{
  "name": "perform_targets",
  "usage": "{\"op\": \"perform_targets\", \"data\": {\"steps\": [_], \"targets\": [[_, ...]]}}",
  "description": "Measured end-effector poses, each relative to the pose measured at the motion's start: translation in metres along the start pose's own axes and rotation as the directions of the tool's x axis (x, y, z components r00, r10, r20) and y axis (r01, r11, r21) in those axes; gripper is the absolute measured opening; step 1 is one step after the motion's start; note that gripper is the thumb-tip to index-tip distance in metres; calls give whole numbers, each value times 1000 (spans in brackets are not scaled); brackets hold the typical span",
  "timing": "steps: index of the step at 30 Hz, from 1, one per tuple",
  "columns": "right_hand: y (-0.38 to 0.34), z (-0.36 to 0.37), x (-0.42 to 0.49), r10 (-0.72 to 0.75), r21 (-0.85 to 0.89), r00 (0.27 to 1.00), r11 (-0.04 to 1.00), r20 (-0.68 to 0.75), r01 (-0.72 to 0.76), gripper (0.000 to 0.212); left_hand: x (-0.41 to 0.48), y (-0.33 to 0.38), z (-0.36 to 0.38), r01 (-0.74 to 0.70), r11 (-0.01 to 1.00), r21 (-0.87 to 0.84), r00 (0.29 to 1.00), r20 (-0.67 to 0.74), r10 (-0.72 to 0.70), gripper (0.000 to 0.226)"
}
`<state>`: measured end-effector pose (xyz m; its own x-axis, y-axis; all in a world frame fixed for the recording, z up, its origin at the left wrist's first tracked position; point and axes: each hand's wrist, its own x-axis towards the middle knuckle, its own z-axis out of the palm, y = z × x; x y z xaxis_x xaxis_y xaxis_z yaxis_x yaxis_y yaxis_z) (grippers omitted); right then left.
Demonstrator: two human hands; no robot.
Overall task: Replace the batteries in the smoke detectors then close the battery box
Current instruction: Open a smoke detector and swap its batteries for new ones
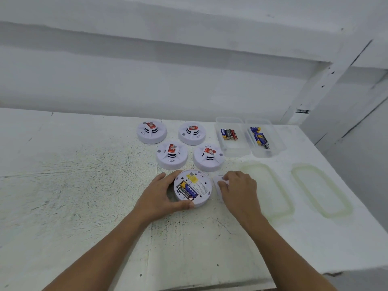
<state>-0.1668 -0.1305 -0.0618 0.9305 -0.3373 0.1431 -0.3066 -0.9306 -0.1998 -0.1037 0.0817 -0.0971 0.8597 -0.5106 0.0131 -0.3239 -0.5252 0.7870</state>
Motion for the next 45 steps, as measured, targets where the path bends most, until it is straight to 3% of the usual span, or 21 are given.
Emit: {"op": "perform_targets", "data": {"steps": [6,14,21,24,28,32,37,40,45], "targets": [[3,6,-14,4,-77,999,997,45,-1,36,0,1,0,16,1000,9,1000,3,-16,85],[0,1,-15,35,20,995,999,95,-37,23,0,-3,-2,0,1000,18,999,40,0,95],[4,-9,-10,135,313,974,931,183,-187,25,0,-2,-3,-32,999,2,999,41,32,88],[7,-19,-5,167,460,947,842,274,-281,14,2,-4,-3,-20,1000,19,999,43,19,99],[9,-31,3,84,659,934,687,347,-306,16,3,-4,-4,-15,1000,23,999,44,14,106],[3,-38,13,-91,651,934,740,345,-168,6,2,-5,-3,-28,999,25,998,49,27,101],[-12,-39,22,-368,502,846,853,387,141,14,1,1,-4,-56,998,17,998,20,55,89],[-21,-40,27,-496,407,769,850,403,334,21,1,1,-4,-42,999,9,999,7,42,94],[-30,-44,36,-588,342,661,809,466,478,23,1,0,-5,-23,1000,-1,999,39,23,98]]}}
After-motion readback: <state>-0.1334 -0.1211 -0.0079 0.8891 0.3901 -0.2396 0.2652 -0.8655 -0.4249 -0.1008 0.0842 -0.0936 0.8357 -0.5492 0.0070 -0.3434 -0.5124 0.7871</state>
